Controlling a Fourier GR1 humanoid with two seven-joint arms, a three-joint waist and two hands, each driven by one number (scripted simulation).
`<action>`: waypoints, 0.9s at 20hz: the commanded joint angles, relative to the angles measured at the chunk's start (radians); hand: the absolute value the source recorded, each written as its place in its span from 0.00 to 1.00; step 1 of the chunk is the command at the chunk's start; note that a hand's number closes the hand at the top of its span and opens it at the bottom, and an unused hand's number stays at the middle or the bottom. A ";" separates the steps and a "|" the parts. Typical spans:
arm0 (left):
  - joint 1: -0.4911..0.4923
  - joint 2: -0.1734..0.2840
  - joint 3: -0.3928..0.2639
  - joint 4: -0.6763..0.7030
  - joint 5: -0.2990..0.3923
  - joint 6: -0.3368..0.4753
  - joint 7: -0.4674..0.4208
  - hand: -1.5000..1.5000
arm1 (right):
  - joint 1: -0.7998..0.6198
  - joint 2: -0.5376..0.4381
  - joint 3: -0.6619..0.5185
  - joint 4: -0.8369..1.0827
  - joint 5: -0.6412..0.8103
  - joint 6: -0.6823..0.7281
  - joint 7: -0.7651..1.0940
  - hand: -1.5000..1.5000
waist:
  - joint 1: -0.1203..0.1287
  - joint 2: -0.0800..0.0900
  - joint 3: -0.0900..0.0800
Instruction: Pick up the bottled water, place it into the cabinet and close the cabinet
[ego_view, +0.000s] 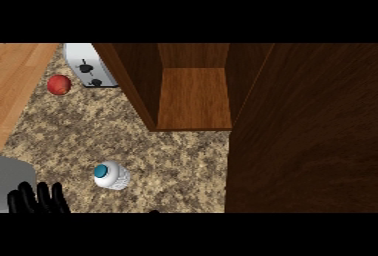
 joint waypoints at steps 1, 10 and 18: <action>-0.021 0.022 0.047 0.083 0.143 0.054 -0.083 0.00 | 0.037 -0.009 -0.006 -0.144 -0.053 -0.001 0.061 0.00 | 0.010 0.000 -0.001; -0.009 -0.012 0.204 0.232 0.452 -0.086 -0.296 0.00 | 0.174 -0.019 -0.018 -0.157 -0.070 0.059 -0.036 0.00 | 0.006 -0.004 -0.003; -0.016 -0.053 0.430 0.460 0.745 -0.335 -0.575 0.00 | 0.208 0.003 -0.029 -0.141 -0.058 0.062 -0.101 0.00 | 0.014 0.000 -0.003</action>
